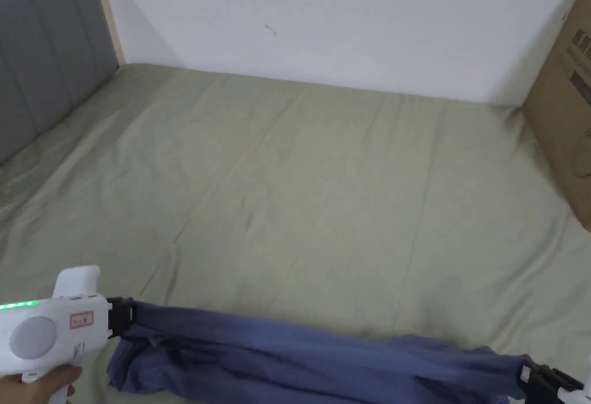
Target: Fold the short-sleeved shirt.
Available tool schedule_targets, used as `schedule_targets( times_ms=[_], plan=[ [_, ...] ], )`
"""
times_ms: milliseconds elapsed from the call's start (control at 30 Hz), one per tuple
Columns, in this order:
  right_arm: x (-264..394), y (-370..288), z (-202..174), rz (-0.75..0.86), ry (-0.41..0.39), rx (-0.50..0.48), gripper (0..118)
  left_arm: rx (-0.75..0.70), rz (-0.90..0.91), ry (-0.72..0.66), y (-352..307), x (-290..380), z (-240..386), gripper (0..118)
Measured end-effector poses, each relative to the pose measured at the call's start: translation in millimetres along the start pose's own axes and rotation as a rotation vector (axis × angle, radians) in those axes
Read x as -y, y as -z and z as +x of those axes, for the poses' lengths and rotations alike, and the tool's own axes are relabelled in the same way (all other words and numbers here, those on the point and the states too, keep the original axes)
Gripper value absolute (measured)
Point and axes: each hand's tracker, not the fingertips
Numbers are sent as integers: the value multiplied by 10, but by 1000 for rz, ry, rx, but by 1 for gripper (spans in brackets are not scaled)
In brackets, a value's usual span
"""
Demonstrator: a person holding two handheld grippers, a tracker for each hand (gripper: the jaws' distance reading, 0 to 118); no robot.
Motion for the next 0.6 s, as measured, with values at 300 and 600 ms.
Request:
schedule_targets(
  times_ms=[300,600],
  plan=[
    [700,157,157,-176,107,100,1,-72,-100,26,188,617,-141,4],
    [766,254,83,-228,81,163,1,-116,-146,59,289,712,-91,4]
  ],
)
